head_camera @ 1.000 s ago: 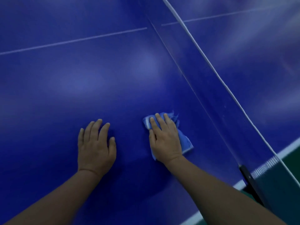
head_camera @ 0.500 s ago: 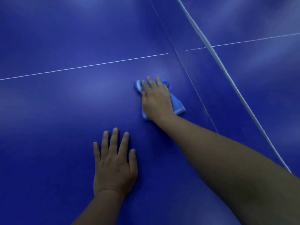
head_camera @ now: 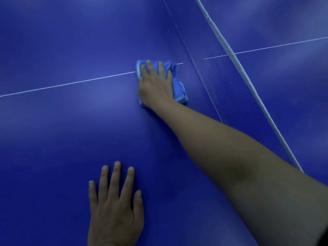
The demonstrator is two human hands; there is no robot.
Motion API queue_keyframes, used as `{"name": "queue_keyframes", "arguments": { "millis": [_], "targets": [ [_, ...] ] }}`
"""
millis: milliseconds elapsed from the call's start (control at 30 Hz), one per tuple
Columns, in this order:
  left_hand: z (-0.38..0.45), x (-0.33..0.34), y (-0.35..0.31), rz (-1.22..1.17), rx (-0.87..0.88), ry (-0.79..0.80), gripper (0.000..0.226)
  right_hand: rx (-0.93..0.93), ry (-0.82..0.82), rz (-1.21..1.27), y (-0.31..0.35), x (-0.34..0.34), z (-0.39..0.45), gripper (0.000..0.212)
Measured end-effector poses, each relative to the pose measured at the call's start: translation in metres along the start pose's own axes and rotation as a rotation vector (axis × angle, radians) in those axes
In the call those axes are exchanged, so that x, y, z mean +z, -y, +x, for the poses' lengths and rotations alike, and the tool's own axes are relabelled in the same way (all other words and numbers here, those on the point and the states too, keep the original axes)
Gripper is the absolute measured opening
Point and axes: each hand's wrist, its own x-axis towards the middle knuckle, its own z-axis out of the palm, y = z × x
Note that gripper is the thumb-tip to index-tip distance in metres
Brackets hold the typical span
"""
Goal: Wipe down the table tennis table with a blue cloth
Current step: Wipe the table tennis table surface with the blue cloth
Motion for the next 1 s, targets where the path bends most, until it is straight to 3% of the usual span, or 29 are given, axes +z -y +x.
{"name": "queue_keyframes", "arguments": {
  "millis": [133,267,467,633,1000],
  "targets": [
    [0.001,0.002,0.0,-0.006,0.006,-0.006,0.062,0.225,0.0,0.065,-0.016,-0.009,0.038,0.055],
    [0.001,0.001,0.001,-0.008,0.012,0.014,0.062,0.442,-0.085,0.061,-0.021,0.004,-0.004,0.057],
    [0.001,0.003,0.001,0.001,0.011,0.019,0.062,0.247,-0.028,0.01,-0.012,-0.01,0.026,0.058],
    [0.001,0.0,0.0,-0.021,0.009,0.047,0.062,0.431,-0.059,0.071,-0.049,-0.011,0.024,0.053],
    [-0.001,-0.008,-0.002,-0.054,-0.024,0.149,0.075,0.614,-0.059,0.076,-0.071,-0.013,-0.112,0.056]
  ]
}}
